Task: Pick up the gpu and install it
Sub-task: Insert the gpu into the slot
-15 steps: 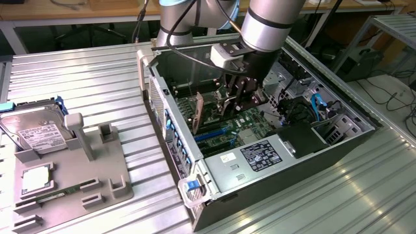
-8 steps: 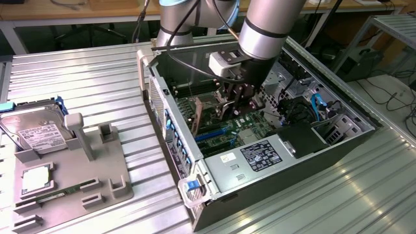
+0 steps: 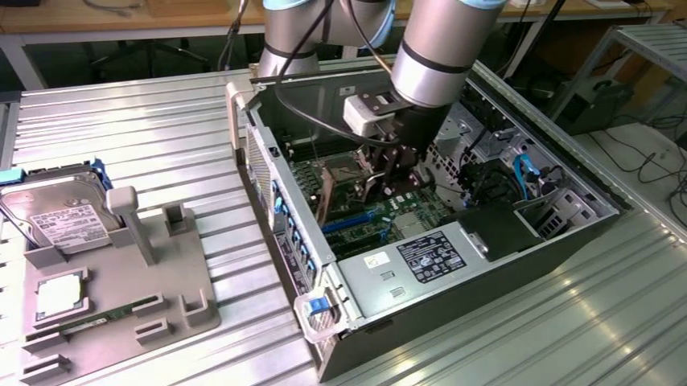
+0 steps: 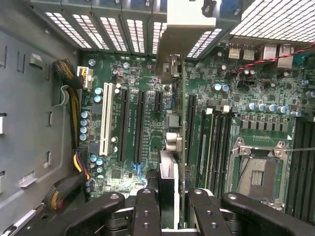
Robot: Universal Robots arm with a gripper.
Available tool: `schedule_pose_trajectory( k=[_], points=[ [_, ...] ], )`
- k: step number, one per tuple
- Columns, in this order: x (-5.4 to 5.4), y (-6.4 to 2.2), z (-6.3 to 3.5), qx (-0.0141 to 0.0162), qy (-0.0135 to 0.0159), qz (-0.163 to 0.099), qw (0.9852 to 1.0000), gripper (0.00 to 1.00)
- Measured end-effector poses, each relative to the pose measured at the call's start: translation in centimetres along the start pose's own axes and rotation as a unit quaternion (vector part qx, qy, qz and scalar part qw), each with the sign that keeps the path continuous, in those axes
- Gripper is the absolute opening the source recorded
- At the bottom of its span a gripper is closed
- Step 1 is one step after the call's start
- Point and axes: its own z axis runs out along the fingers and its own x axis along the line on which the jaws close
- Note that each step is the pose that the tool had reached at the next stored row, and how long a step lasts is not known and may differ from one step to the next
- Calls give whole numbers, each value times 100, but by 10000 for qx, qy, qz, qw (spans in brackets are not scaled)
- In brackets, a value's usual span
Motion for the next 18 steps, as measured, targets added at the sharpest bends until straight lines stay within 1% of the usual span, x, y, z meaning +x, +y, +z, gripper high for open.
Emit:
schedule_pose_trajectory(
  k=[5, 9, 10, 12, 16, 17, 18],
  points=[
    [2, -2, 65, 1, 0, 22, 10000, 28],
    [1, -3, 110, 7, -6, 223, 9998, 28],
    [1, -4, 129, 11, -10, 361, 9993, 28],
    [-2, -3, 148, 14, -13, 467, 9989, 28],
    [-21, 37, 176, 14, -14, 475, 9989, 28],
    [-22, 43, 178, 20, -13, 474, 9989, 28],
    [-24, 46, 185, 46, -12, 474, 9989, 28]
  ],
)
